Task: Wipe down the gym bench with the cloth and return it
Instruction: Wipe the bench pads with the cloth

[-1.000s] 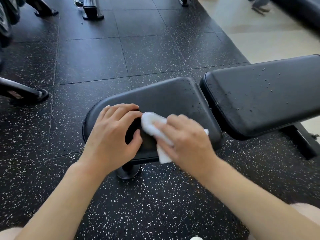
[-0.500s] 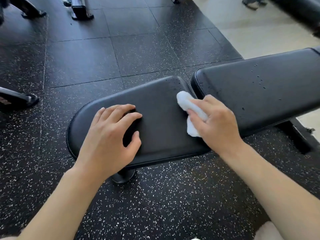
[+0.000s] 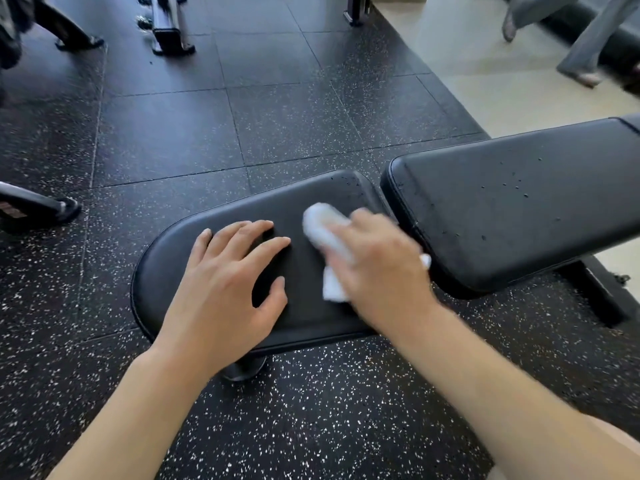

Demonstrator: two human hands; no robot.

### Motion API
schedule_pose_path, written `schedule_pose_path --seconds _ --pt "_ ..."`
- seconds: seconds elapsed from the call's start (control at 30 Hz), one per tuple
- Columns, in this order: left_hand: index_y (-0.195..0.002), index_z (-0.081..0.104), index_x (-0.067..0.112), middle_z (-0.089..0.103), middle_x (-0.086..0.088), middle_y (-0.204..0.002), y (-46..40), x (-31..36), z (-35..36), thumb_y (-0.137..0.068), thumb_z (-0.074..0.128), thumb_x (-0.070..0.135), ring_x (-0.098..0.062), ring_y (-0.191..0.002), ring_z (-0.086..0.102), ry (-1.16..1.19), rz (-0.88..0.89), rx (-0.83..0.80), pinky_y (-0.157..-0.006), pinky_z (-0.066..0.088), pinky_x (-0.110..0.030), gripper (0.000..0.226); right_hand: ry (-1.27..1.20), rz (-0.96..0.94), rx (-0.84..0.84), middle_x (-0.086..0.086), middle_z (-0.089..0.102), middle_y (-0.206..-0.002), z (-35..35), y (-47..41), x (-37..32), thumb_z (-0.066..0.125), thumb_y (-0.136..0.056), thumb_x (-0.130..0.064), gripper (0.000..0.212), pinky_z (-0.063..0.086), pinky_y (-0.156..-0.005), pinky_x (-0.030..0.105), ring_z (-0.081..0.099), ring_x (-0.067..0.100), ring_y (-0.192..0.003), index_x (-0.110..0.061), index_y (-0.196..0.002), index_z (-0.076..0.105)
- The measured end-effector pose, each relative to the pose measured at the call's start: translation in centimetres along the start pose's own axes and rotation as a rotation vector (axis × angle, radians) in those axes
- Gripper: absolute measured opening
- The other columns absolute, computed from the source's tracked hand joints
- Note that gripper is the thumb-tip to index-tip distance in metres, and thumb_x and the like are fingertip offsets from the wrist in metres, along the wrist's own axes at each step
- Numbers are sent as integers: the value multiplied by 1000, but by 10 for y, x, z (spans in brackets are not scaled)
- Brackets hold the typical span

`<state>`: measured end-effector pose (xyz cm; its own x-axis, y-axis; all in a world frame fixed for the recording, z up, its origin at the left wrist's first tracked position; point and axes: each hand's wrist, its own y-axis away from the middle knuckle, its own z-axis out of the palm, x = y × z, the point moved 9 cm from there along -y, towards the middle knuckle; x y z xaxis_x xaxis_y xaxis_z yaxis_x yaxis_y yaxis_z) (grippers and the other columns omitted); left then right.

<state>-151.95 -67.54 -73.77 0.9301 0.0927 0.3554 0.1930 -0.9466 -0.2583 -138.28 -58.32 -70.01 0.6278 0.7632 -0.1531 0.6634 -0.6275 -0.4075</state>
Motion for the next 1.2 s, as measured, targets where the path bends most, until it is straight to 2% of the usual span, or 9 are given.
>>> schedule_pose_path --seconds 0.1,0.17,0.27,0.47,0.63,0.83,0.93,1.13,1.2 --pt "-137 63 23 53 6 -152 -1 -2 0 -90 52 42 -23 -145 44 16 -23 -3 -120 30 -60 52 -13 -65 -38 1 52 -85 11 -3 -19 54 -95 -37 26 45 -62 37 54 25 -76 -21 -105 72" --pt "-139 61 24 51 7 -154 0 -3 0 -91 51 43 -21 -148 41 26 -40 -19 -122 27 -58 53 85 66 -20 -1 47 -88 11 -21 30 44 -100 -43 33 40 -65 38 57 28 -83 -29 -116 69" --pt "-143 58 26 48 7 -157 3 -3 1 -92 47 46 -20 -152 36 22 -50 -39 -126 22 -56 56 -29 332 27 1 49 -87 3 -26 86 55 -103 -42 27 37 -68 38 59 35 -87 -23 -114 71" --pt "-142 59 26 48 6 -158 -1 -6 3 -92 45 49 -21 -150 37 -1 -49 -53 -126 23 -54 57 -37 30 -52 -1 53 -85 18 -25 -15 61 -98 -39 23 43 -65 36 55 24 -79 -20 -103 73" --pt "-143 58 28 48 7 -157 -5 -6 3 -92 43 50 -20 -150 37 0 -51 -47 -126 23 -55 57 2 329 -55 0 48 -90 21 -74 67 53 -103 -38 25 35 -70 36 59 33 -94 -20 -106 70" --pt "-137 60 28 50 7 -156 -3 -11 3 -93 46 46 -20 -150 38 37 -38 -45 -126 25 -53 50 -43 -58 -108 2 58 -95 34 -68 -33 53 -97 -37 28 49 -75 39 60 26 -90 -25 -119 67" --pt "-131 62 29 54 8 -152 3 -19 -4 -93 49 42 -20 -147 42 52 -36 -17 -123 31 -51 42 -115 -136 -137 -2 57 -92 26 -47 -26 56 -98 -40 30 44 -77 34 57 21 -90 -25 -119 71" --pt "-139 63 27 52 6 -156 18 -32 -13 -96 49 41 -20 -148 43 41 -81 14 -124 32 -50 47 -7 333 -100 3 52 -89 35 -93 86 56 -100 -35 23 39 -71 38 60 35 -93 -18 -101 71" --pt "-138 64 25 53 5 -155 19 -33 -14 -96 49 40 -21 -147 44 47 -85 28 -123 33 -51 47 37 294 -104 9 54 -91 36 -98 62 57 -97 -25 13 46 -72 42 59 39 -91 -17 -96 68"
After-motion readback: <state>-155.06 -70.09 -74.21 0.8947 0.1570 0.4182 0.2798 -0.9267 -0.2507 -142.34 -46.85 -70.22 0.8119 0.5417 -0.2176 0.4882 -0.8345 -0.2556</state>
